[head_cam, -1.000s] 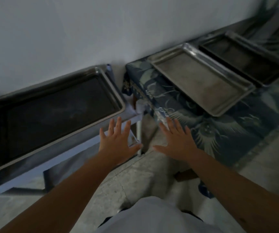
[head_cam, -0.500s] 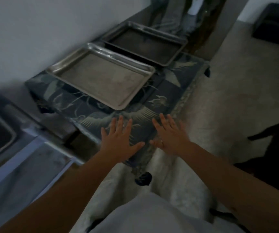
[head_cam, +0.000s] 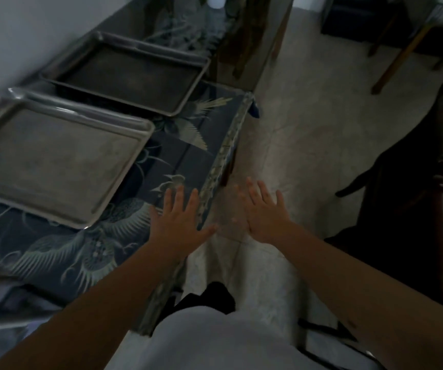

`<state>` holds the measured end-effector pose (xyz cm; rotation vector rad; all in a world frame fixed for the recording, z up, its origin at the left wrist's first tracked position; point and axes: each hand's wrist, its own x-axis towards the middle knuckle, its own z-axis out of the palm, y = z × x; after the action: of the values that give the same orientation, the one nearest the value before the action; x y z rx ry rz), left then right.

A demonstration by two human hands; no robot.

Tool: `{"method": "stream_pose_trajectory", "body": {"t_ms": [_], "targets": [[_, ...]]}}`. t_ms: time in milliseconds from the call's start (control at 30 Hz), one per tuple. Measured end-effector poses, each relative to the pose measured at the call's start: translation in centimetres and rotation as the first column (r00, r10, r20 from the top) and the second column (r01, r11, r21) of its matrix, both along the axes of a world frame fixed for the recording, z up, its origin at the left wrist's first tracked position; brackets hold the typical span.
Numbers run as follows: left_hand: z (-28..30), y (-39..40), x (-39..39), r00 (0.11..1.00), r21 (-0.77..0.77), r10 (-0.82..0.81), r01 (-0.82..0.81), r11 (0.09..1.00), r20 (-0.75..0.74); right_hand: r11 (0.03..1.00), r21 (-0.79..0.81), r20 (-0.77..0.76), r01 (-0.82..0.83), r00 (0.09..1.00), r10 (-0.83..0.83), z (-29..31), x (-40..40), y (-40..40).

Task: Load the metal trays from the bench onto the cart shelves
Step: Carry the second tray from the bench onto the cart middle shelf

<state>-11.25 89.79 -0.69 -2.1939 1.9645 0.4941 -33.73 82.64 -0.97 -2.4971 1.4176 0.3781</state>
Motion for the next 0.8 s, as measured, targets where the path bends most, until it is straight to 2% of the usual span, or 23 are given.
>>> {"method": "stream_pose_trajectory", "body": {"t_ms": [200,500,633,800], "targets": [[-1.2,-10.7,1.6,0.998,-0.049,0.059,-0.061,0.997,-0.027,1.000,-0.013,-0.051,-0.018,0.999,0.017,0.6,1.3,-10.5],[0.8,-24.1,3.3,0.989,-0.044,0.149,-0.149,0.988,-0.003,0.996,0.044,-0.028,-0.078,0.996,0.079,1.6,3.5,-25.4],[-0.1,-28.7,3.3,0.965,-0.032,0.261,-0.261,0.965,0.009,0.986,0.095,-0.010,-0.135,0.991,0.137,0.0,4.2,-33.1],[-0.3,-32.4,2.9,0.869,-0.012,0.494,-0.493,0.870,0.022,0.934,0.108,-0.056,-0.339,0.936,0.346,-0.8,6.0,-43.4]]}}
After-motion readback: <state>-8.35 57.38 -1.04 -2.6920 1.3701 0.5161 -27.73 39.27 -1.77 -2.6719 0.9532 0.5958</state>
